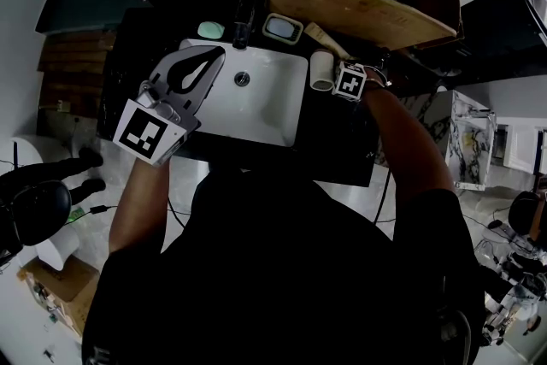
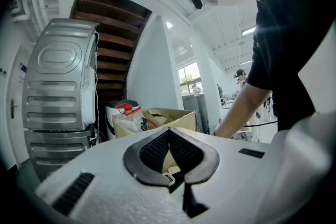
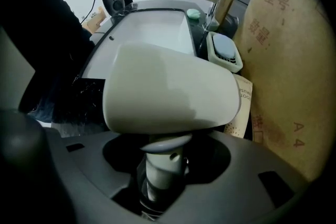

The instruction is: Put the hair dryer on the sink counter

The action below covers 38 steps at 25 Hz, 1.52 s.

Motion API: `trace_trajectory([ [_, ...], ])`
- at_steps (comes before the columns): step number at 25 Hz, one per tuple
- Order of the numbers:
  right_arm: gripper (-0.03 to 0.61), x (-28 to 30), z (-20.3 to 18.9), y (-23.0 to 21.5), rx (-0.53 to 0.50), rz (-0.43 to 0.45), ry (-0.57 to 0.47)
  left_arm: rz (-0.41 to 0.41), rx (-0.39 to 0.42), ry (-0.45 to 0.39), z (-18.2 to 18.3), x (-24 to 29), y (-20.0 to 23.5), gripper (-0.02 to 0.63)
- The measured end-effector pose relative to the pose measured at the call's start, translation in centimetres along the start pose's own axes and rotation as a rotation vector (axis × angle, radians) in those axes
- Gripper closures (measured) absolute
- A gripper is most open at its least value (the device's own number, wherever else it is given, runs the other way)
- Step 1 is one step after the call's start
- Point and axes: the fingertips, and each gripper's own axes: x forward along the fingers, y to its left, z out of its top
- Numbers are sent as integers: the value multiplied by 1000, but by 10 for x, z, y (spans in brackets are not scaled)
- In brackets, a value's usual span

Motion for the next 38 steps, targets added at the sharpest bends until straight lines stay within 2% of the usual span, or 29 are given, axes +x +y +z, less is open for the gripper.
trace_trajectory([
  [19, 331, -7, -4, -3, 20, -47, -4, -10, 0, -6, 0, -9, -6, 598],
  [38, 322, -23, -1, -2, 38, -98, 3, -23, 2, -20, 2, -25, -9, 598],
])
